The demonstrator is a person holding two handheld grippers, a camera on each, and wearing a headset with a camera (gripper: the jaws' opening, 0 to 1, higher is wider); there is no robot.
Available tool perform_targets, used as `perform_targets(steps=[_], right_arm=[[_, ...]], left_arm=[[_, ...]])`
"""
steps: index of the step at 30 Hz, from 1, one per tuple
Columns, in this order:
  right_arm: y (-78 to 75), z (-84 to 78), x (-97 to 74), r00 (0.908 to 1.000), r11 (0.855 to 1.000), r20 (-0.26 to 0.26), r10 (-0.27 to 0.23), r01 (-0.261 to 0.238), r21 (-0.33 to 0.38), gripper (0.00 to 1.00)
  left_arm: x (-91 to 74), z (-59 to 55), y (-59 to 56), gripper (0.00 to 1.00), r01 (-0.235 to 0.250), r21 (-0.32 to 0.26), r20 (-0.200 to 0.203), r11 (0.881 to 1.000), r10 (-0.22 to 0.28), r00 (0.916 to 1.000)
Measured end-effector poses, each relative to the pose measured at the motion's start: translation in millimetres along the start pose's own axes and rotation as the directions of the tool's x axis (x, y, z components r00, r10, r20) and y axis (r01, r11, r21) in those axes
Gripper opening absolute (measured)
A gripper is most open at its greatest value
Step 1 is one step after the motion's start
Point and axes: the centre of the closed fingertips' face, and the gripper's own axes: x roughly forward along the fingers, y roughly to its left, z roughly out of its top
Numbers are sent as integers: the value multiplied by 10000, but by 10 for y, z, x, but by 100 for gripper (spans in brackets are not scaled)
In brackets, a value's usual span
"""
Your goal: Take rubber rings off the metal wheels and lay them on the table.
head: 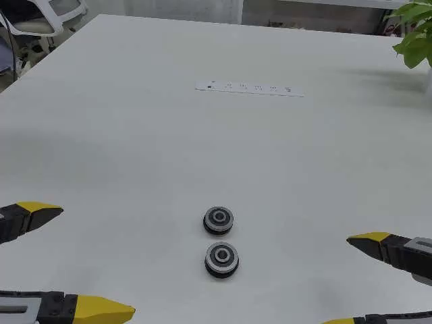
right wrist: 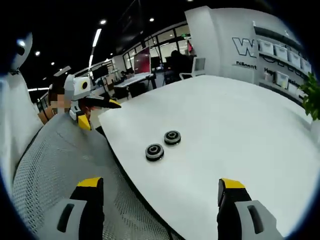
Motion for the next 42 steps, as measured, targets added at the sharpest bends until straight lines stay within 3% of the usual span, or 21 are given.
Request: perform_targets(steps=[42], right_arm=[[5, -16, 7, 9999, 10000, -93, 88, -88, -16, 93]], left_arm=[[17, 5, -64, 99, 126, 29, -176, 9999, -126, 9998]])
